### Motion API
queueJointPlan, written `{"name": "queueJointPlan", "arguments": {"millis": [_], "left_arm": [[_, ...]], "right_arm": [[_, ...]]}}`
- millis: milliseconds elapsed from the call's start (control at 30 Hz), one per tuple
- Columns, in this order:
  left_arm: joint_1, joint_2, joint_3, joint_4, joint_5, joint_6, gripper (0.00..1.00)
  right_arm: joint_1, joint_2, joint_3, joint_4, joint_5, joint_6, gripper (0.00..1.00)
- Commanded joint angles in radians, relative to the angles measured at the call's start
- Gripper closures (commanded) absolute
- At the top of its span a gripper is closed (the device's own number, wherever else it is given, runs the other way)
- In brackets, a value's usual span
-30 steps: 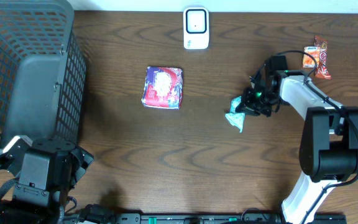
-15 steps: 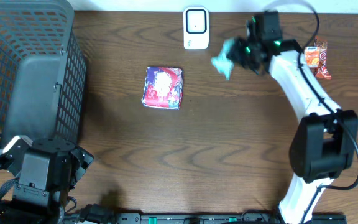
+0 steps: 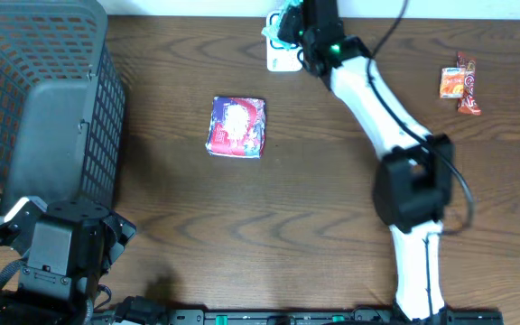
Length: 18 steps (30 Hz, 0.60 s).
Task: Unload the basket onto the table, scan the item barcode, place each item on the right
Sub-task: 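Hold the wipes pack up in front of the white scanner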
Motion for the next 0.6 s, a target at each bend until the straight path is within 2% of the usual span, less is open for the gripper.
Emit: {"name": "queueJointPlan", "arguments": {"millis": [0,233,567], "left_arm": [[0.002,0.001,0.001,-0.003,-0.013,-0.016,0.02],[0.002,0.001,0.001,-0.003,-0.013,-0.016,0.02],[0.002,0.001,0.001,-0.003,-0.013,-0.016,0.02]], "right_arm": [[-0.004,0.101,0.144,-0.051,0.046,-0.129,0.99],[0.002,0.127,0.195,-0.089,0.119,-0.236,0.99],[-0.048,0.024,0.200,-0.181,0.315,-0.222,0.99]]}}
